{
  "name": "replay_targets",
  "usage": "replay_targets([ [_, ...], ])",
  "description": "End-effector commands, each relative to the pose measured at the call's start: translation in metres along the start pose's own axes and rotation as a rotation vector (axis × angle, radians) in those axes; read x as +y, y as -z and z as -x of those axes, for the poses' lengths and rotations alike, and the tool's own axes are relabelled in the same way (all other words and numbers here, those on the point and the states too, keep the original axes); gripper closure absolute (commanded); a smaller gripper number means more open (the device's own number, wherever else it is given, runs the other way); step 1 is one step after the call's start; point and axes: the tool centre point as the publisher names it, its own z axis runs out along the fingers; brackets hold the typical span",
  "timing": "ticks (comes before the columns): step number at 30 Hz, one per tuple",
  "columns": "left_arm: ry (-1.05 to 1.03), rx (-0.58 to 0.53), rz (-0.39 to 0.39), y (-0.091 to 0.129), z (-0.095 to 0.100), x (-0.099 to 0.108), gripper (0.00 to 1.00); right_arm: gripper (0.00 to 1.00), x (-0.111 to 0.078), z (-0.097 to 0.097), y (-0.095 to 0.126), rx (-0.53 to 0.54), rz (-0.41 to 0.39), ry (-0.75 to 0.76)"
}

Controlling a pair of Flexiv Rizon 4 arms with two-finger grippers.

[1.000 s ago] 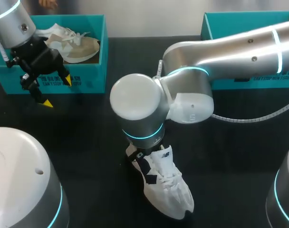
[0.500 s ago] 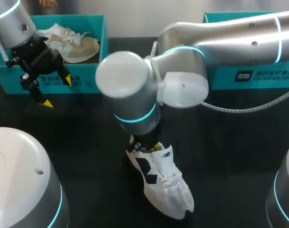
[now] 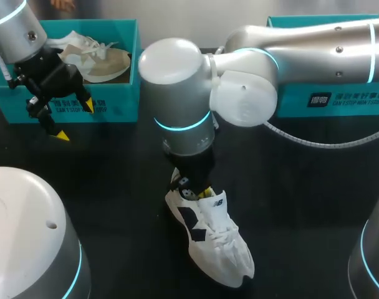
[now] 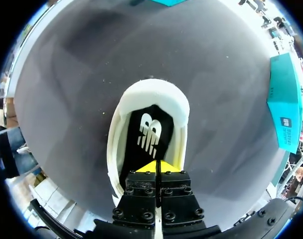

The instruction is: Take the shoe out of the shoebox, open the shoe tongue, remove and reinsert the insole, then place the shoe into the shoebox

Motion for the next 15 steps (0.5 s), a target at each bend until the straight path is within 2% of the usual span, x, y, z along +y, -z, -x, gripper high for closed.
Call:
replay_targets([
  [1,0.000,-0.001,0.003,0.000,-0.001,0.000,0.00,1.00,-0.006,-0.003,0.000,0.006,0.003,-0.002],
  [6,0.000,-0.001,0.003,0.000,-0.001,0.000,0.00,1.00,-0.015,0.000,0.002,-0.003,0.005,-0.014],
  [10,0.000,-0.001,0.003,0.000,-0.001,0.000,0.00,1.00,-0.022,0.001,-0.003,0.021,-0.035,-0.016],
  [12,0.000,-0.001,0.003,0.000,-0.001,0.000,0.00,0.69,-0.024,-0.002,-0.003,0.027,-0.035,-0.014],
  [14,0.000,-0.001,0.003,0.000,-0.001,0.000,0.00,0.43,-0.026,-0.005,-0.002,0.032,-0.045,-0.010],
  [15,0.000,-0.001,0.003,0.000,-0.001,0.000,0.00,0.23,-0.027,-0.007,-0.001,0.034,-0.047,-0.005],
])
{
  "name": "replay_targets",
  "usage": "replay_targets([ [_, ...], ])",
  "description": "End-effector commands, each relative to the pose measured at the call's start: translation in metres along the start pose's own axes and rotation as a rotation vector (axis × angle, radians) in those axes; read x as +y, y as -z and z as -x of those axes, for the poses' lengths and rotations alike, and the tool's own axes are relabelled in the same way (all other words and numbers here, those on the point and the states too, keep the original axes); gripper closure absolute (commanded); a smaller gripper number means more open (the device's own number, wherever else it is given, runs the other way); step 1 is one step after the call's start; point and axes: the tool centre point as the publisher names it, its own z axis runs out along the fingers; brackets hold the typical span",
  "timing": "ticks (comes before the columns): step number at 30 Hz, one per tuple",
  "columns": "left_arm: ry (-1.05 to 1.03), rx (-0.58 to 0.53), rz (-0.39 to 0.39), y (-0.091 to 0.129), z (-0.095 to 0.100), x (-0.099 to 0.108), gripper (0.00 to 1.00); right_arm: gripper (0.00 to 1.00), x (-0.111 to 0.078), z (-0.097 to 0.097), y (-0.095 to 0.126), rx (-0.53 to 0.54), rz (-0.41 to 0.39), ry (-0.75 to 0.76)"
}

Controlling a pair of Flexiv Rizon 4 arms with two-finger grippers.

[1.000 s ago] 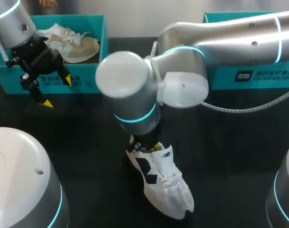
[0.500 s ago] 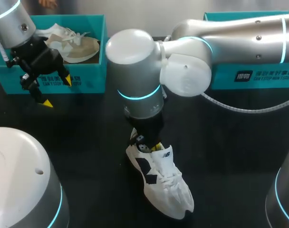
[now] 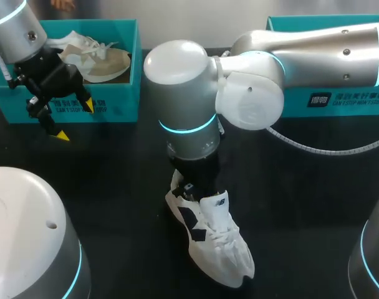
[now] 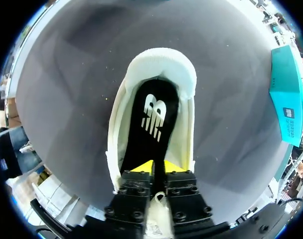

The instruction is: Take the shoe out of the shoebox, open the shoe tongue, remove and reinsert the insole, then place the shoe into the shoebox

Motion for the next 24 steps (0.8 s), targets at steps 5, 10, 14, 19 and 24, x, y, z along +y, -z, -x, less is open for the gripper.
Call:
replay_targets([
  [5,0.000,-0.001,0.003,0.000,-0.001,0.000,0.00,0.00,-0.003,-0.007,0.000,0.010,-0.011,0.029],
  [10,0.000,-0.001,0.003,0.000,-0.001,0.000,0.00,0.00,-0.005,-0.009,0.002,-0.008,-0.004,0.039],
  [14,0.000,-0.001,0.003,0.000,-0.001,0.000,0.00,0.00,-0.003,-0.010,0.008,-0.034,-0.002,0.059],
  [19,0.000,-0.001,0.003,0.000,-0.001,0.000,0.00,0.00,0.001,-0.011,0.011,-0.050,0.005,0.071],
  [24,0.000,-0.001,0.003,0.000,-0.001,0.000,0.00,0.00,-0.003,-0.010,0.010,-0.052,-0.002,0.052],
])
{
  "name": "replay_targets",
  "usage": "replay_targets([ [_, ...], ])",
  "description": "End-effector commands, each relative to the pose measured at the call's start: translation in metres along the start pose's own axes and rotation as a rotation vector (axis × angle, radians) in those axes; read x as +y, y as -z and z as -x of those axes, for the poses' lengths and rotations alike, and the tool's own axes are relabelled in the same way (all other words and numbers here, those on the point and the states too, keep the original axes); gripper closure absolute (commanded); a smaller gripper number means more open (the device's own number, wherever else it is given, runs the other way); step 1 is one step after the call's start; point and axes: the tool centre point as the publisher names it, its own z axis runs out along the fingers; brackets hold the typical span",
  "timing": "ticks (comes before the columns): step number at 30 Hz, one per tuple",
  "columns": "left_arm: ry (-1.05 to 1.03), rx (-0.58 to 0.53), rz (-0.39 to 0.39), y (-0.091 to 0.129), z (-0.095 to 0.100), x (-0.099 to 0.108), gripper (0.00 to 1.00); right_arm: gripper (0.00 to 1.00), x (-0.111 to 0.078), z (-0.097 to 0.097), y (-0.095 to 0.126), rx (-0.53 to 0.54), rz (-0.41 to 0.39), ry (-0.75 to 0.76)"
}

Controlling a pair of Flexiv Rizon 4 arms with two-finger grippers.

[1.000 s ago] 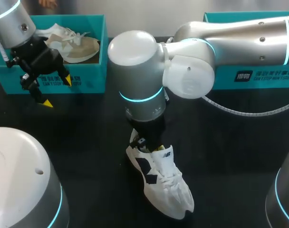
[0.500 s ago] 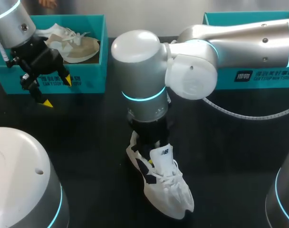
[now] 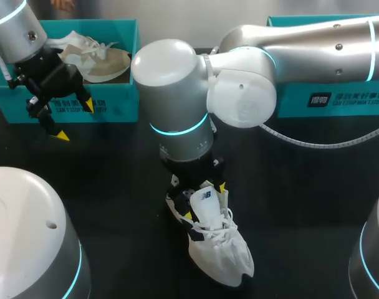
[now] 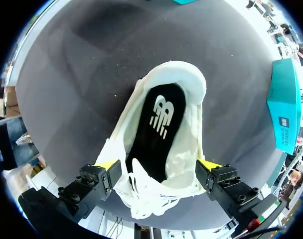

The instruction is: Take the shoe out of the shoebox, open the shoe tongue, remove and reinsert the insole, then place the shoe into the shoebox

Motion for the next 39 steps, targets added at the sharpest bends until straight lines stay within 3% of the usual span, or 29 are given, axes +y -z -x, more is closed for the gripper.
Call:
replay_targets([
  [1,0.000,-0.001,0.003,0.000,-0.001,0.000,0.00,0.00,-0.005,-0.003,-0.002,-0.006,-0.004,-0.019],
  [8,0.000,-0.001,0.003,0.000,-0.001,0.000,0.00,0.00,-0.024,-0.007,-0.002,-0.004,-0.025,-0.068],
  [15,0.000,-0.001,0.003,0.000,-0.001,0.000,0.00,0.00,-0.043,-0.010,0.014,-0.044,-0.027,-0.110],
  [24,0.000,-0.001,0.003,0.000,-0.001,0.000,0.00,0.00,-0.087,-0.020,0.032,-0.085,0.000,-0.190],
  [31,0.000,-0.001,0.003,0.000,-0.001,0.000,0.00,0.00,-0.082,-0.023,0.036,-0.129,0.080,-0.165],
  [32,0.000,-0.001,0.003,0.000,-0.001,0.000,0.00,0.43,-0.082,-0.022,0.035,-0.131,0.084,-0.163],
  [33,0.000,-0.001,0.003,0.000,-0.001,0.000,0.00,0.67,-0.081,-0.020,0.035,-0.139,0.096,-0.149],
  [35,0.000,-0.001,0.003,0.000,-0.001,0.000,0.00,0.84,-0.079,-0.020,0.036,-0.152,0.096,-0.137],
  [39,0.000,-0.001,0.003,0.000,-0.001,0.000,0.00,0.81,-0.081,-0.019,0.035,-0.156,0.087,-0.120],
])
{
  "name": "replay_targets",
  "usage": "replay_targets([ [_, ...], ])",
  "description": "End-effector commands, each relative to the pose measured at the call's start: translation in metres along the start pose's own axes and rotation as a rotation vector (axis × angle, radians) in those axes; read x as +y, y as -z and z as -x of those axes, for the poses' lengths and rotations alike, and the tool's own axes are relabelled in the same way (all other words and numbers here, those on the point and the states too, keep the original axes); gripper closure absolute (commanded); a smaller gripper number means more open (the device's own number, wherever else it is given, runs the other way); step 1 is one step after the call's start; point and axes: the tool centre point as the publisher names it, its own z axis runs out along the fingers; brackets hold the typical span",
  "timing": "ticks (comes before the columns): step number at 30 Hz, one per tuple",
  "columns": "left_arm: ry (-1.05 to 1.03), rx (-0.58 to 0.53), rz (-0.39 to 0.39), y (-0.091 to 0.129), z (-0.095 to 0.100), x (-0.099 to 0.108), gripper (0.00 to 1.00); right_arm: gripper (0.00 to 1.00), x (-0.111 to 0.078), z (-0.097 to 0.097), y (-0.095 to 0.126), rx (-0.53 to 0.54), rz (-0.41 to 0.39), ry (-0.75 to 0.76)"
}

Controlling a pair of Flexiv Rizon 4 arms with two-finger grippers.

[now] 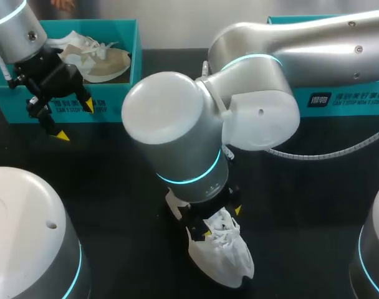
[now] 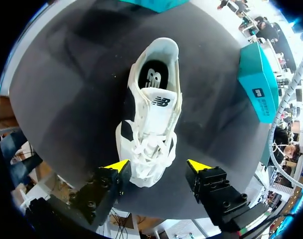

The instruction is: Take the shoe out of the shoebox, open the shoe tongue, remove and reinsert the insole, then place the shoe into the shoebox

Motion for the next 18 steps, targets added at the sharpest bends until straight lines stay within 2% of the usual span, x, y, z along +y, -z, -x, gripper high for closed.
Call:
replay_targets([
  [1,0.000,-0.001,0.003,0.000,-0.001,0.000,0.00,0.80,-0.003,-0.002,0.000,0.000,-0.005,0.010],
  [7,0.000,-0.001,0.003,0.000,-0.001,0.000,0.00,0.78,-0.005,0.000,0.005,-0.008,0.018,0.045],
  [9,0.000,-0.001,0.003,0.000,-0.001,0.000,0.00,0.81,-0.002,0.001,0.005,-0.005,0.031,0.065],
  [18,0.000,-0.001,0.003,0.000,-0.001,0.000,0.00,0.85,0.032,0.012,-0.011,0.027,0.096,0.154],
])
